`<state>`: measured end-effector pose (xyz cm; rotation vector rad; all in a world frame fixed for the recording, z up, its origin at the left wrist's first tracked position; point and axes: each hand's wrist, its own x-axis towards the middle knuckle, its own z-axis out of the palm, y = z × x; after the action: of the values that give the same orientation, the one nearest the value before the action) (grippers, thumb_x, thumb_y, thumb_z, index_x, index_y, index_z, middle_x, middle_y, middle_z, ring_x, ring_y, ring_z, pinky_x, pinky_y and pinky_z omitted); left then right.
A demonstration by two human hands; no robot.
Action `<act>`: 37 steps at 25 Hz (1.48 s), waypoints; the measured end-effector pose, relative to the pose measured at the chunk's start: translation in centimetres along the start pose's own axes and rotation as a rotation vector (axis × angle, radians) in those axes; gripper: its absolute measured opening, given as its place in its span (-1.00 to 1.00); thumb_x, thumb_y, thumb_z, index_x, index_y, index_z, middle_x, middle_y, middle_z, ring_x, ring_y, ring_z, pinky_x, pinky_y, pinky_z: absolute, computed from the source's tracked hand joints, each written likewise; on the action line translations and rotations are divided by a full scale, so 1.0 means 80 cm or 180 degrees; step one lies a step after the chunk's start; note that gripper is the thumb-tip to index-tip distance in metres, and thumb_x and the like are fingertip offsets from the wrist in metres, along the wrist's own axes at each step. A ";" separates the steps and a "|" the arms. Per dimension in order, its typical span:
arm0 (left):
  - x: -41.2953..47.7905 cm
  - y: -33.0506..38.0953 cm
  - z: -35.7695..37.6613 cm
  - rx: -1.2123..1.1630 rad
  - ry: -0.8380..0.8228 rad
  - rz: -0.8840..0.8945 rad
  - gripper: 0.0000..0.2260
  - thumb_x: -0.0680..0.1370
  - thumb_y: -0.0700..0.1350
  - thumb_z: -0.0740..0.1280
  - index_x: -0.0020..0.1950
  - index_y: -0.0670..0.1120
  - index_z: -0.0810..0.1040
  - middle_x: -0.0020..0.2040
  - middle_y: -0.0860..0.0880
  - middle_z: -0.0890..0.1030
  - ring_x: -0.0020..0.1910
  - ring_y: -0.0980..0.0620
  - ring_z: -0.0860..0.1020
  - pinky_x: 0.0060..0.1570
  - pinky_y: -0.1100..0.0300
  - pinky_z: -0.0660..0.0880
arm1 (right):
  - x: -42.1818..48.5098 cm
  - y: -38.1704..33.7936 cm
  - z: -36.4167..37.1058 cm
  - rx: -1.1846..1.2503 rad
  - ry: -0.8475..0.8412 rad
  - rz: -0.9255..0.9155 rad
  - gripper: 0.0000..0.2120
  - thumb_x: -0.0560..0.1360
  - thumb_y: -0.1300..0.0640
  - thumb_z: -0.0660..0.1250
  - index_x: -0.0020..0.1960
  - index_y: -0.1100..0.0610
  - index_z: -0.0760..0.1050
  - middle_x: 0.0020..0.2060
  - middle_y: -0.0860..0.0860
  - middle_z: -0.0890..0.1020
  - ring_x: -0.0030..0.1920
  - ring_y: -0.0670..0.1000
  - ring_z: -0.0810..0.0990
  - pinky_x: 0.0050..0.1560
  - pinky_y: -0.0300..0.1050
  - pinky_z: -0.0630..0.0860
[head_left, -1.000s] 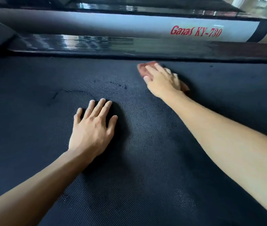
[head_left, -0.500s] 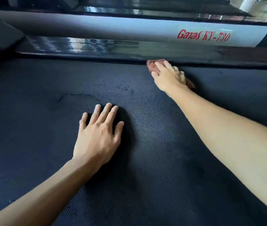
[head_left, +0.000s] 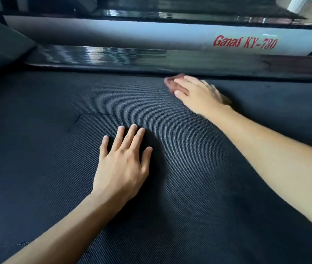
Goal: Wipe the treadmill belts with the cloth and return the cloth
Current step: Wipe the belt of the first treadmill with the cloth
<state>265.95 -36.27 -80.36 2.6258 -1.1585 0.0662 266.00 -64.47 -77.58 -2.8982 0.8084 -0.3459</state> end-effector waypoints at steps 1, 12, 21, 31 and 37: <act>0.001 0.000 0.000 -0.0064 0.0009 0.0003 -0.43 0.57 0.24 -0.13 0.55 0.09 0.12 0.57 0.13 0.09 0.57 0.07 -0.05 0.52 -0.06 -0.07 | 0.017 -0.028 0.009 -0.0004 -0.0021 0.0059 -0.54 0.58 -0.20 0.15 0.47 -0.19 0.28 0.51 -0.14 0.25 0.42 0.10 0.33 0.39 0.09 0.21; -0.015 0.004 -0.021 -0.1095 0.0596 -0.0380 -0.87 0.54 -0.19 0.22 0.08 -0.13 0.41 0.03 -0.07 0.49 0.07 -0.11 0.44 0.33 -0.07 0.27 | -0.282 -0.065 -0.053 -0.0003 -0.0496 0.0090 -0.48 0.59 -0.25 0.06 0.53 -0.24 0.12 0.55 -0.19 0.09 0.50 -0.01 0.16 0.43 0.02 0.12; -0.179 0.122 -0.054 -0.1437 0.0413 -0.0455 -0.56 0.57 0.02 0.03 0.42 0.04 0.40 0.48 0.06 0.33 0.43 0.02 0.29 0.41 0.05 0.19 | -0.380 -0.116 -0.101 0.3210 -0.1049 0.1283 -0.57 0.61 0.13 0.15 0.47 0.05 0.35 0.51 -0.03 0.29 0.48 -0.05 0.25 0.51 -0.07 0.13; -0.165 0.153 -0.024 -0.0244 -0.0240 -0.0234 -0.33 0.47 0.16 -0.07 0.53 -0.10 0.13 0.58 -0.12 0.08 0.56 -0.14 -0.07 0.50 -0.16 -0.06 | -0.407 -0.039 -0.056 0.0587 -0.0153 0.0820 -0.55 0.62 -0.03 0.18 0.49 0.03 0.32 0.53 0.04 0.24 0.53 0.07 0.16 0.50 0.07 0.05; -0.142 0.095 -0.046 0.0453 -0.0244 -0.0084 -0.33 0.47 0.25 -0.04 0.49 -0.07 0.18 0.54 -0.05 0.17 0.55 -0.10 -0.02 0.48 -0.19 -0.09 | -0.415 -0.036 -0.036 0.0248 0.0015 0.0781 -0.51 0.63 -0.11 0.11 0.52 -0.04 0.23 0.55 -0.01 0.19 0.55 0.03 0.11 0.51 0.07 -0.01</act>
<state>252.95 -32.06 -76.81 2.7901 -1.1844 0.0445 239.10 -44.81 -80.52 -2.6873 1.1099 -0.3496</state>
